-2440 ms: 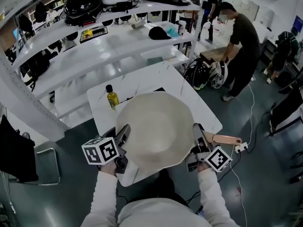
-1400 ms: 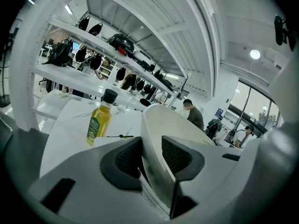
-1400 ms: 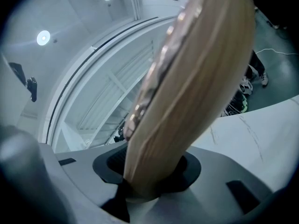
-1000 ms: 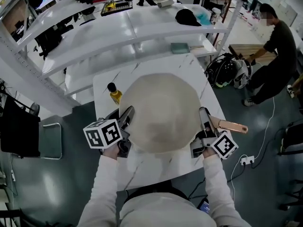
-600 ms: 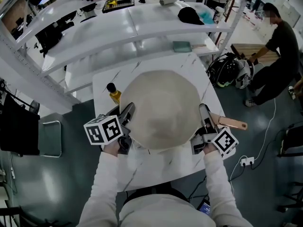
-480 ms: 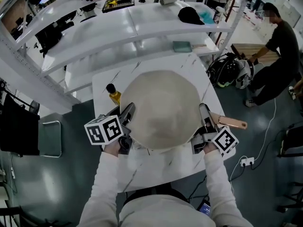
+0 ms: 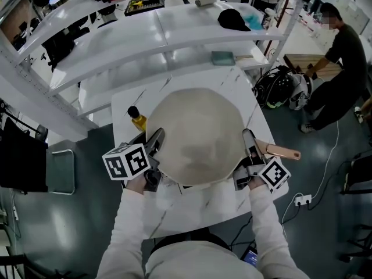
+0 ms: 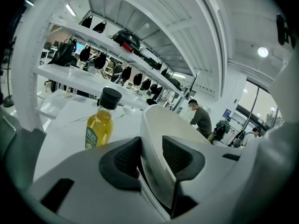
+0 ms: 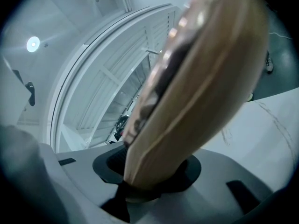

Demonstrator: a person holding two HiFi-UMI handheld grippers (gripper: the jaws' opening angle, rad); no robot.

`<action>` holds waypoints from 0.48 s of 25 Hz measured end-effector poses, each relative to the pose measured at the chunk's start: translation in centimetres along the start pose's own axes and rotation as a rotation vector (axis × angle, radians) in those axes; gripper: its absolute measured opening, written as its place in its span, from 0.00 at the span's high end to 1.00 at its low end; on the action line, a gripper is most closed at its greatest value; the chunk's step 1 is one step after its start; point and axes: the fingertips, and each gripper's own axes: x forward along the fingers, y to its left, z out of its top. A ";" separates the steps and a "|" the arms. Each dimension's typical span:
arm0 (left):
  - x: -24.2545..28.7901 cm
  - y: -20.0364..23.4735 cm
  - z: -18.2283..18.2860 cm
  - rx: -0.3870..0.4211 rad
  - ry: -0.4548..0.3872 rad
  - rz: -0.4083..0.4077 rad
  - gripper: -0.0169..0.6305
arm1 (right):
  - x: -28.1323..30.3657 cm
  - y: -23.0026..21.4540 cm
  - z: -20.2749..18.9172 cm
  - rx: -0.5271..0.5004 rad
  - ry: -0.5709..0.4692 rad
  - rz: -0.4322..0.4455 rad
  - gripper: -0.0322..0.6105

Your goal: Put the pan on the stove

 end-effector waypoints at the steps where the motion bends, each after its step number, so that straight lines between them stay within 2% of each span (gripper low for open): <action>1: 0.0 0.0 0.0 -0.005 -0.002 -0.002 0.74 | 0.1 0.1 0.0 0.001 0.001 0.004 0.68; 12: -0.3 -0.1 0.2 -0.056 -0.043 -0.049 0.71 | 0.0 0.3 -0.1 -0.014 0.026 0.038 0.67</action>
